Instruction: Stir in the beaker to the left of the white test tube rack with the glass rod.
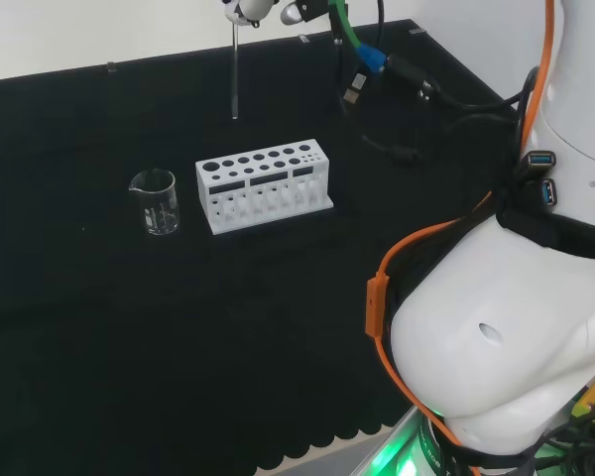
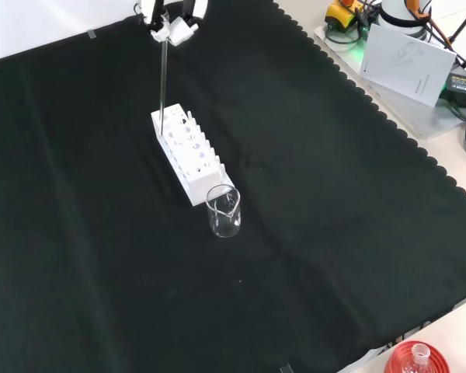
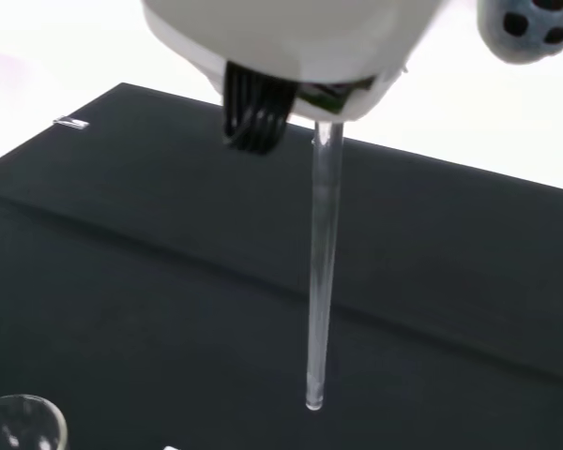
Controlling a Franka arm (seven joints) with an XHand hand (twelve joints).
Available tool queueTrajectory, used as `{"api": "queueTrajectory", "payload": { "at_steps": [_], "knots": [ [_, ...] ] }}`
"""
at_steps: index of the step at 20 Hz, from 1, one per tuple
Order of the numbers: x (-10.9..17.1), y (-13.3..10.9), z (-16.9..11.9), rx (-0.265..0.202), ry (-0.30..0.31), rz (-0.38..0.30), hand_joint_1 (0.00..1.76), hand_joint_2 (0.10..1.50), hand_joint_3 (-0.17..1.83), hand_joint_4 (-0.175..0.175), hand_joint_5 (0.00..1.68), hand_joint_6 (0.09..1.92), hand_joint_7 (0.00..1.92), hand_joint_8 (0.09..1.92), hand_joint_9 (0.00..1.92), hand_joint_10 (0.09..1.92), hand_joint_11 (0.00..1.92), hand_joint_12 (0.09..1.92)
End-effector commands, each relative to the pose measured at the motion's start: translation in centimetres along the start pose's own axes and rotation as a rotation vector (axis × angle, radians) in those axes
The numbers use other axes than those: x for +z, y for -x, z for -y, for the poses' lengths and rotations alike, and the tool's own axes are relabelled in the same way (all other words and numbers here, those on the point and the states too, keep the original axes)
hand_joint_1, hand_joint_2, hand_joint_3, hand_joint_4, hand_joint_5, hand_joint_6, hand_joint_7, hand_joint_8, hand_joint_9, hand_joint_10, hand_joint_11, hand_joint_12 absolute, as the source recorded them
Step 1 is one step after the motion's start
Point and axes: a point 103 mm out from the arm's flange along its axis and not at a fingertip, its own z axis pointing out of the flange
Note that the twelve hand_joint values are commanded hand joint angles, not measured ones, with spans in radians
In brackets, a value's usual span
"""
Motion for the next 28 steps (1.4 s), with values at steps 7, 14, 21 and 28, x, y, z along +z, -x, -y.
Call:
{"api": "queueTrajectory", "payload": {
  "at_steps": [7, 14, 21, 28],
  "knots": [
    [0.6, -3.5, -0.8, -0.057, -0.009, -0.002, 1.32, 0.58, 0.86, -0.175, 1.09, 0.94, 1.35, 0.79, 1.80, 0.10, 1.65, 0.48],
    [1.0, -5.3, -1.4, -0.087, -0.016, -0.010, 1.32, 0.58, 0.87, -0.175, 1.09, 0.94, 1.35, 0.79, 1.80, 0.10, 1.65, 0.48],
    [1.8, -9.4, -1.9, -0.132, -0.049, 0.010, 1.32, 0.58, 0.87, -0.175, 1.09, 0.94, 1.36, 0.79, 1.81, 0.10, 1.65, 0.47],
    [1.6, -10.7, -2.1, -0.171, -0.037, -0.012, 1.32, 0.57, 0.88, -0.175, 1.09, 0.94, 1.36, 0.79, 1.81, 0.10, 1.66, 0.47]
  ]
}}
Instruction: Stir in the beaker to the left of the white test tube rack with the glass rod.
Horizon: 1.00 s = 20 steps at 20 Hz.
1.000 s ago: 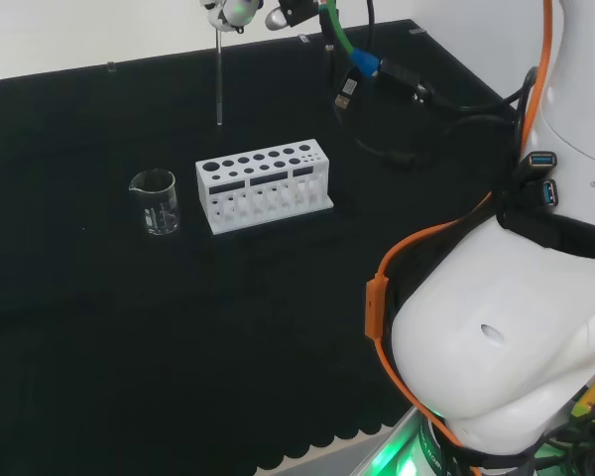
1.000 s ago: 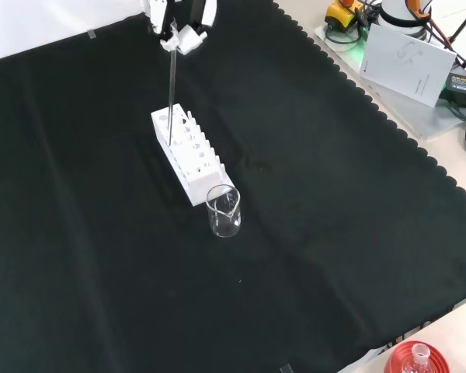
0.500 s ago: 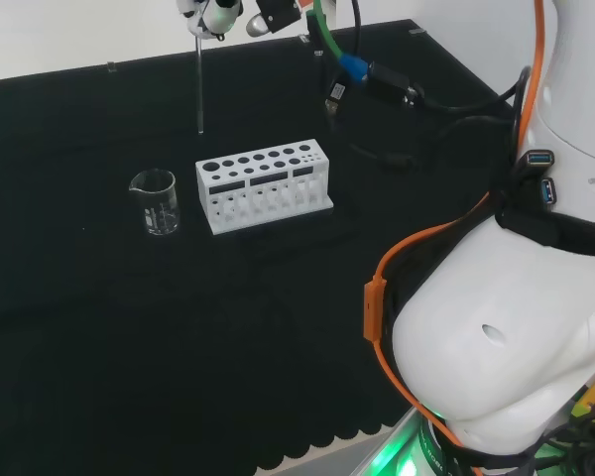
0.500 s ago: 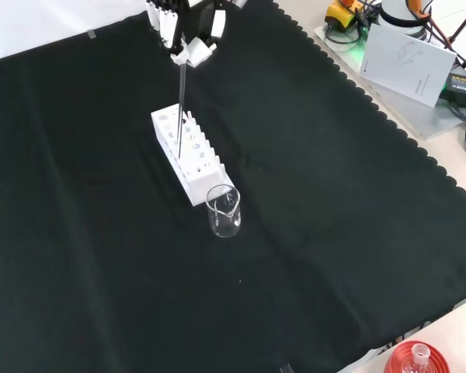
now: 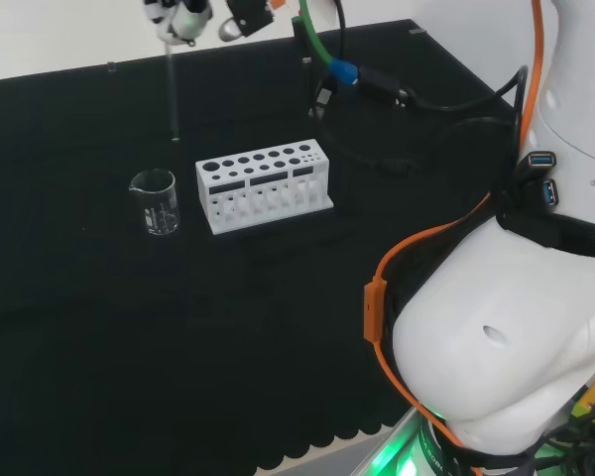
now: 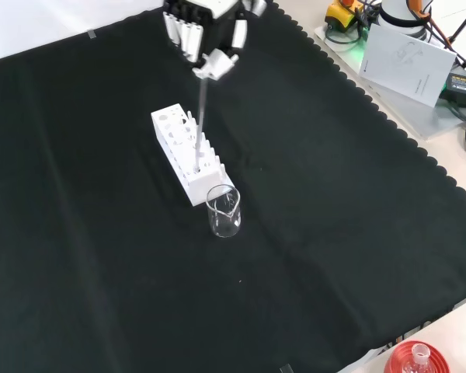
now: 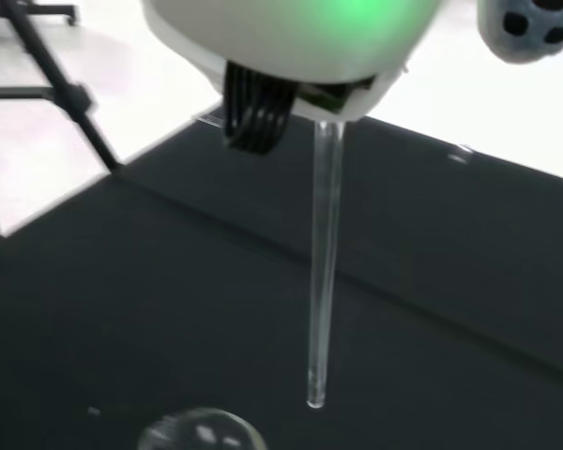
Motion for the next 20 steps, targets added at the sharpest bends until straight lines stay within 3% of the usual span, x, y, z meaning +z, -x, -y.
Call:
{"api": "queueTrajectory", "payload": {
  "at_steps": [1, 9, 20],
  "knots": [
    [1.5, 0.0, -0.2, -0.006, -0.028, -0.003, 1.32, 0.57, 0.88, -0.175, 1.09, 0.94, 1.36, 0.79, 1.81, 0.10, 1.66, 0.47],
    [1.7, -1.0, -0.1, -0.025, -0.034, 0.001, 1.32, 0.57, 0.88, -0.175, 1.09, 0.94, 1.36, 0.79, 1.81, 0.10, 1.66, 0.47],
    [2.1, 0.0, 0.2, -0.015, -0.032, -0.013, 1.32, 0.57, 0.88, -0.175, 1.09, 0.94, 1.36, 0.79, 1.81, 0.09, 1.66, 0.46]
  ]
}}
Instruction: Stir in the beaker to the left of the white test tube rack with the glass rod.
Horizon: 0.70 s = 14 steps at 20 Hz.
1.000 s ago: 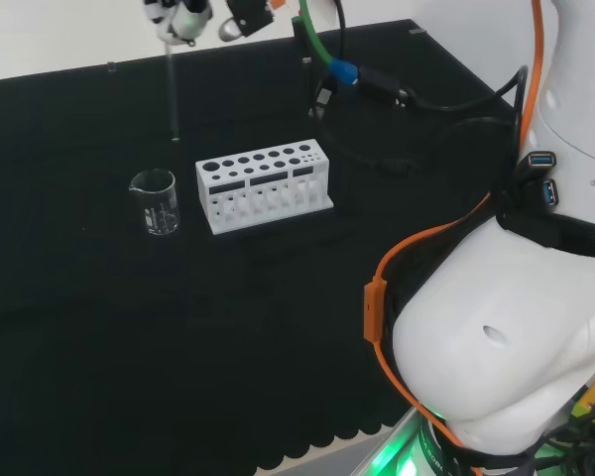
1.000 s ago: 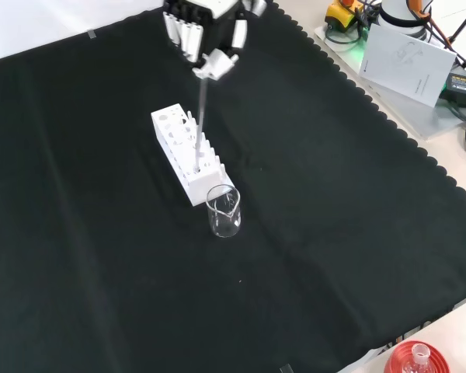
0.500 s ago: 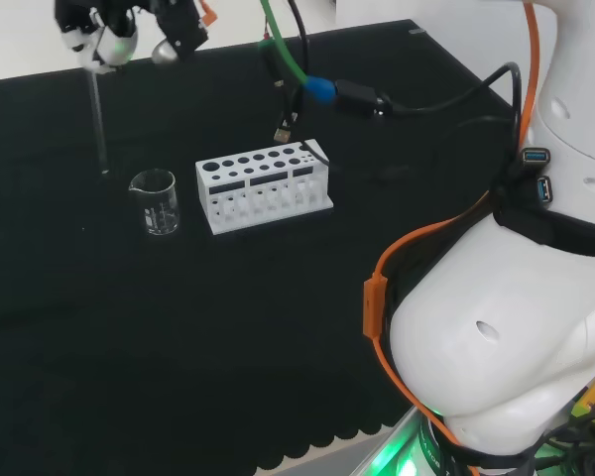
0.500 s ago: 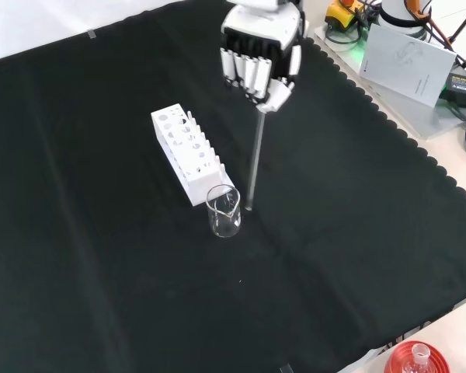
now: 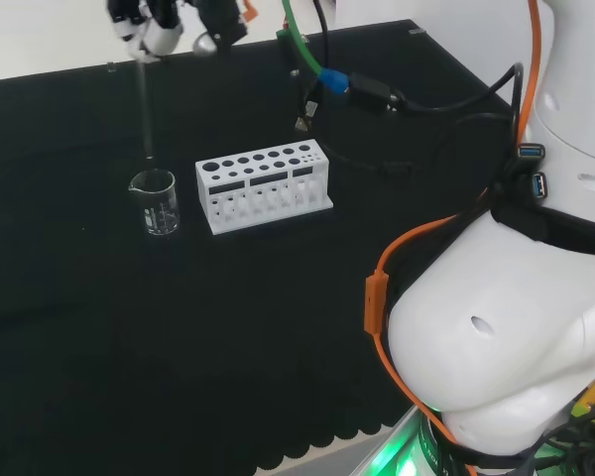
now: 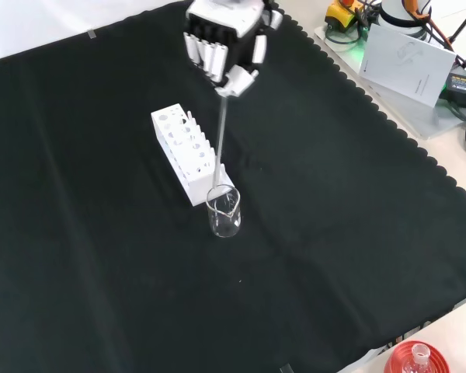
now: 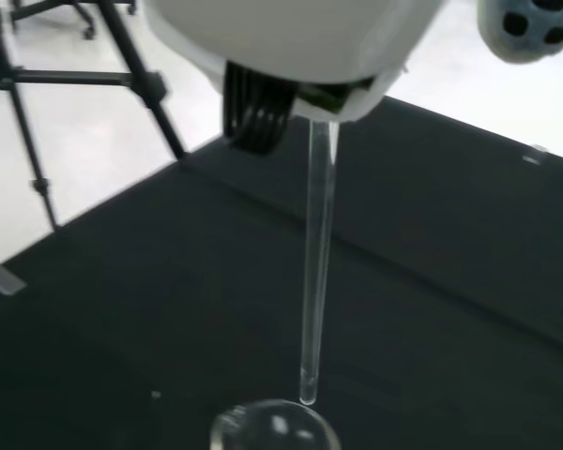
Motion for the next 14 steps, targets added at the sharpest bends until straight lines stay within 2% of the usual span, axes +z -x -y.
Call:
{"api": "queueTrajectory", "payload": {
  "at_steps": [1, 14],
  "knots": [
    [0.77, 2.08, 0.66, 0.031, -0.011, -0.006, 1.32, 0.57, 0.88, -0.175, 1.09, 0.94, 1.36, 0.79, 1.81, 0.09, 1.66, 0.46],
    [1.23, 1.70, 0.92, 0.038, -0.023, -0.001, 1.32, 0.57, 0.88, -0.175, 1.09, 0.94, 1.36, 0.78, 1.81, 0.09, 1.66, 0.46]
  ]
}}
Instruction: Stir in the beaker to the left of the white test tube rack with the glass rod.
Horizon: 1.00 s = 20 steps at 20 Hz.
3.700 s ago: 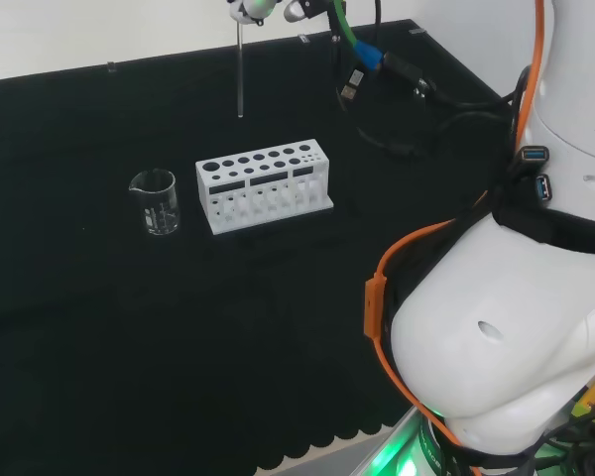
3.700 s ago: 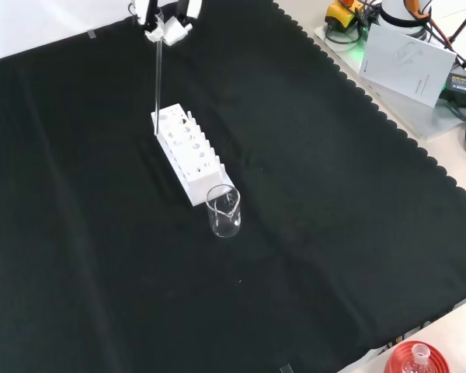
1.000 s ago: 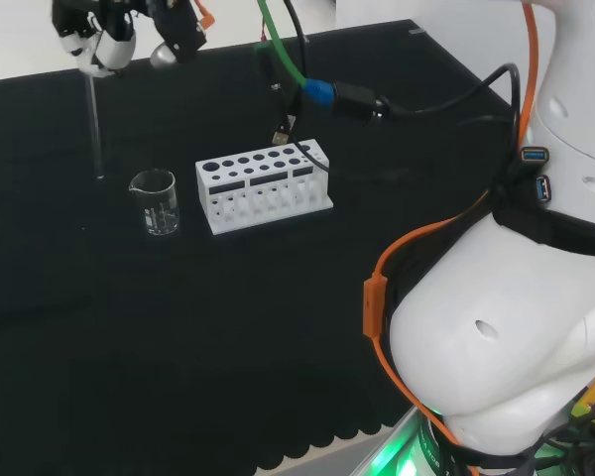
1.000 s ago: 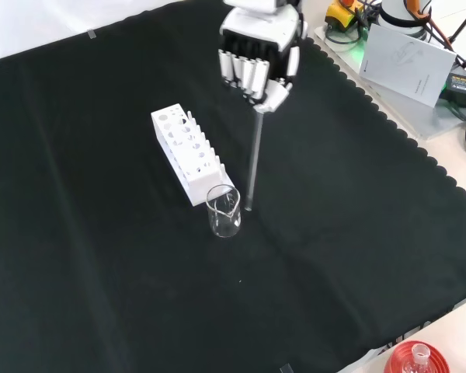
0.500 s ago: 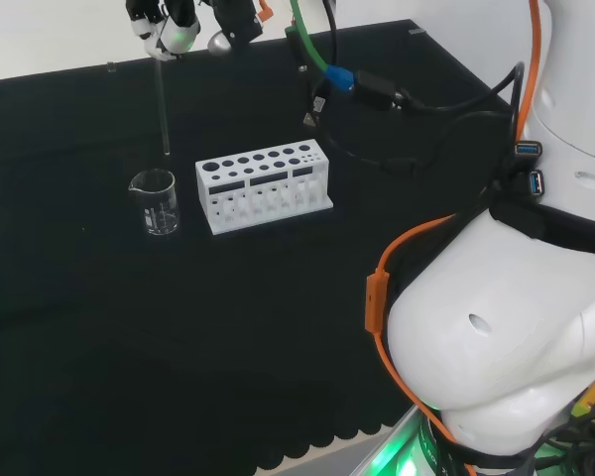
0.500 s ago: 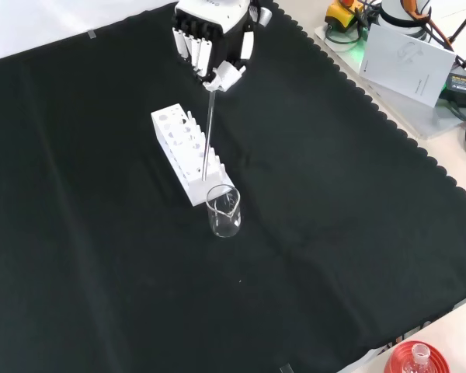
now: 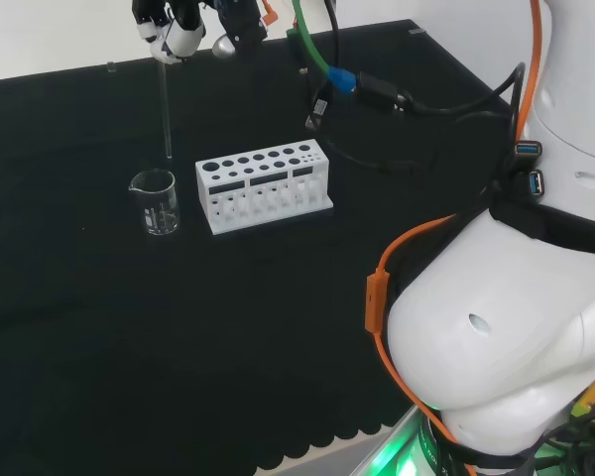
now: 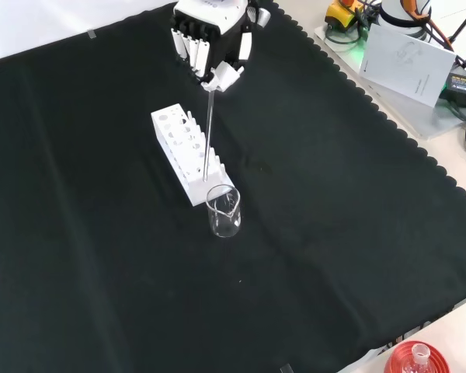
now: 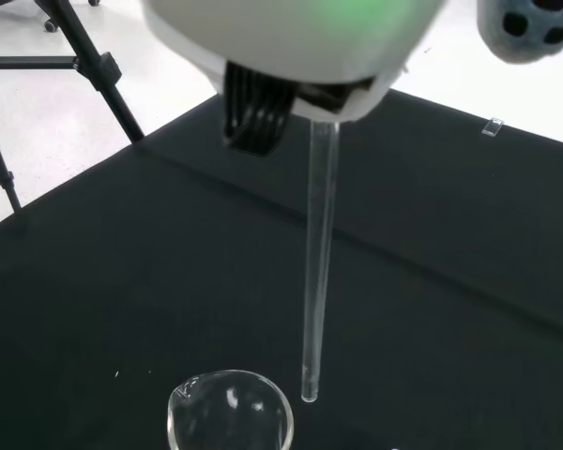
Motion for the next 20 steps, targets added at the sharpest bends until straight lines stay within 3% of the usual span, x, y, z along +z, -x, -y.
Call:
{"api": "queueTrajectory", "payload": {
  "at_steps": [1, 20],
  "knots": [
    [0.3, -0.4, 0.1, -0.003, -0.009, 0.005, 1.32, 0.57, 0.88, -0.175, 1.09, 0.94, 1.36, 0.78, 1.81, 0.09, 1.66, 0.46],
    [1.3, -2.9, 0.0, -0.039, -0.029, 0.008, 1.32, 0.57, 0.88, -0.175, 1.09, 0.93, 1.36, 0.78, 1.81, 0.09, 1.66, 0.46]
  ]
}}
